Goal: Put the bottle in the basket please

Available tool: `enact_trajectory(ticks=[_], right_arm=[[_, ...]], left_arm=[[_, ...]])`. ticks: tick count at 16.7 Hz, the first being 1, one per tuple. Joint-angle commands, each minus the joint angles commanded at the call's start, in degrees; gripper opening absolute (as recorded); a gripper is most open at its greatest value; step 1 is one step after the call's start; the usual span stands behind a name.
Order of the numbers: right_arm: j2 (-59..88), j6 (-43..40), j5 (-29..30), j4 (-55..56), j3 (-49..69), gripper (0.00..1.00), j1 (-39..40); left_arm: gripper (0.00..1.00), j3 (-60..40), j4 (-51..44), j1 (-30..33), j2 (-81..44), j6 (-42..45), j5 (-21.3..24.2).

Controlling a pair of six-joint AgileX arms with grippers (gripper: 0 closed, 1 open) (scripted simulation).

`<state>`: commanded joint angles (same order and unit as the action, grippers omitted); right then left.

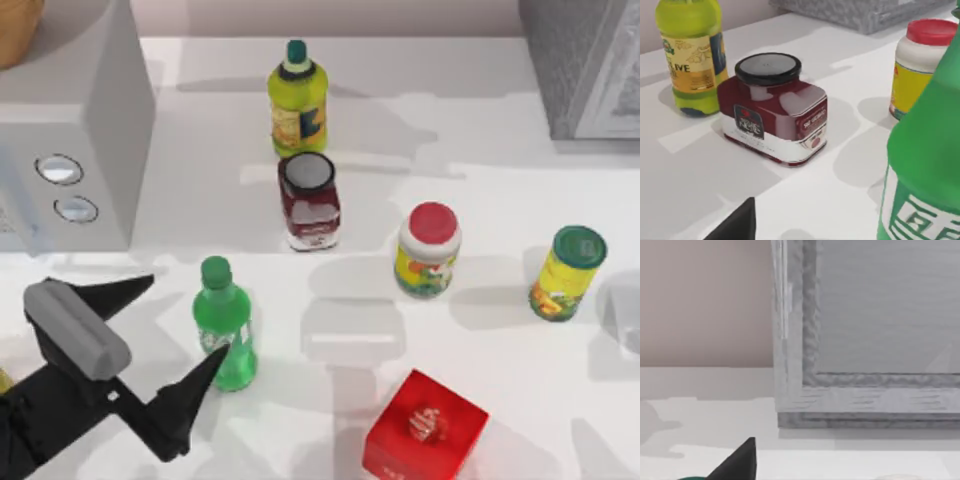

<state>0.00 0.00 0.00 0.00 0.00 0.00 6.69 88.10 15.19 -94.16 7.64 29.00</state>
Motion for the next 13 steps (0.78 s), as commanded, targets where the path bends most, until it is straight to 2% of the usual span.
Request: enact_trajectory(ticks=[3,7,8,13], right_arm=[[0.0,0.0,0.0,0.0,0.0,1.00,0.0],[0.0,0.0,0.0,0.0,0.0,1.00,0.0],[0.0,0.0,0.0,0.0,0.0,1.00,0.0],[0.0,0.0,0.0,0.0,0.0,1.00,0.0]], left_arm=[[1.00,0.4,4.4,0.5,-4.9,0.1,1.5],[1.00,0.4,4.8,0.5,-5.4,0.1,1.6],[1.00,-3.8,4.5,1.2,-6.3,0.1,1.5],[1.00,-4.5,3.7,2.7,-9.0,-0.5,-0.4]])
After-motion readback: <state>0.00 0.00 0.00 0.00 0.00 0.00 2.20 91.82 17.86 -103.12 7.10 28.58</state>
